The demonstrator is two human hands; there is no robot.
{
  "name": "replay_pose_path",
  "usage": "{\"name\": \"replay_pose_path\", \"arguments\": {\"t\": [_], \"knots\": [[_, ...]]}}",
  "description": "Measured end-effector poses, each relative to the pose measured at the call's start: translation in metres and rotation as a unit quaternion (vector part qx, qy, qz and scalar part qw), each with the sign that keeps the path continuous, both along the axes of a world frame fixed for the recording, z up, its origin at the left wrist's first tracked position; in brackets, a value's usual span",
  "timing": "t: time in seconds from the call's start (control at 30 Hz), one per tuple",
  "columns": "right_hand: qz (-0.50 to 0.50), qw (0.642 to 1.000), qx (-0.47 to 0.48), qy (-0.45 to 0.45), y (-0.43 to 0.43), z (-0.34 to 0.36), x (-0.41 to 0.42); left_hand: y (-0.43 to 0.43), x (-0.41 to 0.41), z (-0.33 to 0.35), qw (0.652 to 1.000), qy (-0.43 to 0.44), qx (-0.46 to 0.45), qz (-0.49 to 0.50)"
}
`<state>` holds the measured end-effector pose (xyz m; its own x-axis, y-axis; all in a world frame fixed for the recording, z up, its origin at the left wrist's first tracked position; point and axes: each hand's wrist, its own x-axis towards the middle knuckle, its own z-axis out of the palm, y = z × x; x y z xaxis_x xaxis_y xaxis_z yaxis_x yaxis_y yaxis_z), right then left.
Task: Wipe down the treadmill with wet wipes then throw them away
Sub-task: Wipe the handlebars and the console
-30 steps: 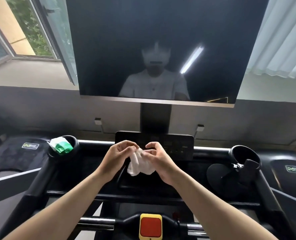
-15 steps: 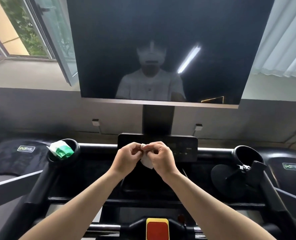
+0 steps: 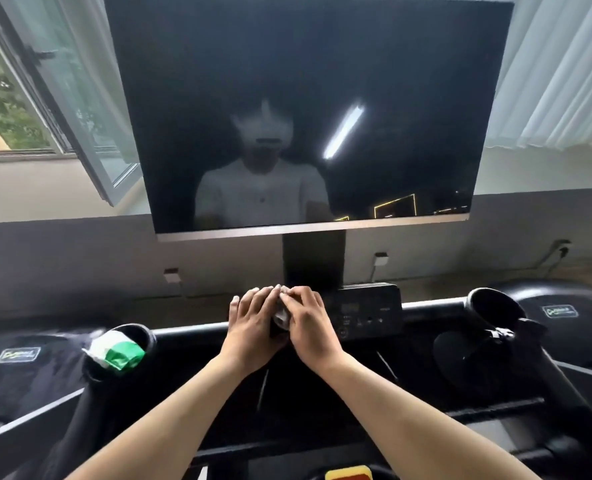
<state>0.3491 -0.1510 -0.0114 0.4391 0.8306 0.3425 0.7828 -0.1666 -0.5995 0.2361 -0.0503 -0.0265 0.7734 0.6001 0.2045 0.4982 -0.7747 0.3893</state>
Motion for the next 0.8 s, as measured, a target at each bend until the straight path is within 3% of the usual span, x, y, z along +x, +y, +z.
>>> {"name": "replay_pose_path", "arguments": {"t": [0.07, 0.2, 0.3, 0.57, 0.67, 0.8], "knots": [[-0.059, 0.998, 0.015, -0.010, -0.006, -0.004, 0.008, 0.005, -0.002, -0.007, 0.999, -0.020, 0.014, -0.021], [-0.236, 0.969, 0.045, 0.055, -0.016, -0.012, 0.020, 0.009, -0.004, -0.012, 0.999, -0.013, 0.023, -0.041], [-0.246, 0.963, 0.041, 0.098, -0.008, -0.015, 0.012, 0.010, -0.004, -0.013, 0.999, -0.012, 0.020, -0.048], [-0.090, 0.993, -0.033, -0.068, 0.000, -0.026, -0.008, 0.023, -0.011, -0.019, 0.996, 0.008, 0.023, -0.091], [-0.154, 0.983, -0.033, -0.092, -0.014, -0.033, 0.010, 0.023, -0.012, -0.017, 0.994, 0.006, 0.027, -0.101], [-0.292, 0.956, -0.025, 0.032, -0.023, -0.029, 0.017, 0.020, -0.013, -0.014, 0.994, 0.018, 0.027, -0.102]]}}
